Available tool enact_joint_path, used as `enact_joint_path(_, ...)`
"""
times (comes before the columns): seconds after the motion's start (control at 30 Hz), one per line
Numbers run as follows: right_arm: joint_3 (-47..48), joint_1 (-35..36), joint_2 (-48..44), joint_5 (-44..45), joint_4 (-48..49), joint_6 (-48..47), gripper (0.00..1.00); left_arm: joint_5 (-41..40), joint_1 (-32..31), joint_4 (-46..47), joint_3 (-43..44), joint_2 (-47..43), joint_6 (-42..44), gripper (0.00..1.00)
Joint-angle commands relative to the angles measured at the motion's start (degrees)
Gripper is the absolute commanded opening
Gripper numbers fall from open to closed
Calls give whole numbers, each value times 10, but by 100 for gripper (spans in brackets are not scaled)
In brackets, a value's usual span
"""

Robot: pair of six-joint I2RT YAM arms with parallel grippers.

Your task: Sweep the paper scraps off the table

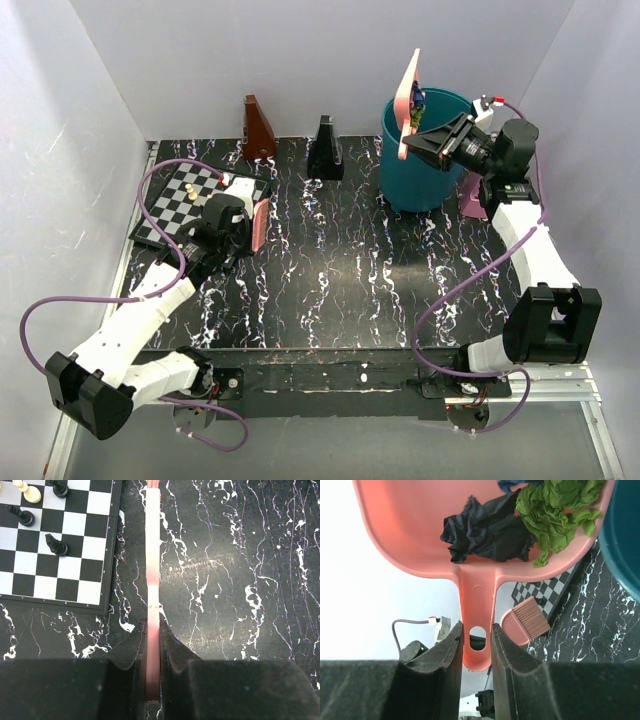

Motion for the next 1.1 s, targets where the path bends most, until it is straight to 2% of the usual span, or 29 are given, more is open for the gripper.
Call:
enact_joint_path(0.0, -51, -9, -11, -18, 244, 123, 1, 8, 0, 11, 1, -13, 4, 0)
enact_joint_path(0.23, -134, -10, 7, -9, 447, 245, 1, 10, 0, 11, 0, -13, 5, 0)
enact_joint_path(0.47, -176, -26, 6, 5, 521, 270, 1, 14, 0, 11, -1, -10, 5, 0)
enact_joint_path(0.83, -188, -44, 25, 11, 555, 306, 1, 15, 0, 11, 0, -6, 6, 0)
enact_joint_path(0.97, -174, -45, 27, -8, 528, 294, 1, 16, 0, 11, -1, -5, 6, 0)
enact_joint_path(1.07, -162, -44, 2, -30, 450, 236, 1, 16, 0, 11, 0, -4, 7, 0)
